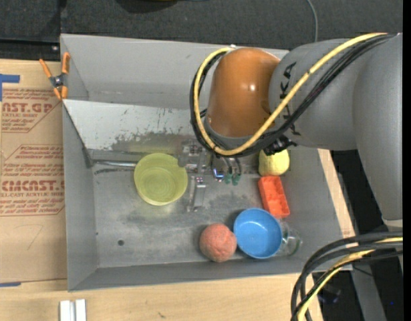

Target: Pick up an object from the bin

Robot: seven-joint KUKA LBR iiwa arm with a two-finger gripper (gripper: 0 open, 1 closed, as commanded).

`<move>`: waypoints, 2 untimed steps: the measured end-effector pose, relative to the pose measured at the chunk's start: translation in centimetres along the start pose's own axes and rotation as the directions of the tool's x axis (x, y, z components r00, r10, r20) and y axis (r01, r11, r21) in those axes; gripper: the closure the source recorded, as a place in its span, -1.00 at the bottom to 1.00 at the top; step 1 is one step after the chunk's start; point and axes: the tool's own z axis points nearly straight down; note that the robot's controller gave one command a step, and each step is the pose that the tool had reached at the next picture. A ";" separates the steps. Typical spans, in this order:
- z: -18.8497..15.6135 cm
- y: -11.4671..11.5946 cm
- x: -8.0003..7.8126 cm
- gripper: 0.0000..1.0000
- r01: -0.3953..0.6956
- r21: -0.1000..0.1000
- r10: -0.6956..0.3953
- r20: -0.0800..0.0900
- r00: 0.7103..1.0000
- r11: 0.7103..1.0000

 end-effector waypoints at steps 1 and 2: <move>-0.5 -0.1 -0.1 -1.00 -0.002 0.000 0.002 0.007 1.000 1.000; 9.5 0.8 -1.1 -1.00 0.095 -0.001 -0.095 0.001 0.995 0.995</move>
Offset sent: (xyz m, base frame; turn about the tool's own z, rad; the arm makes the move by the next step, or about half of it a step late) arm 0.0100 0.0079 -0.0948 -0.0967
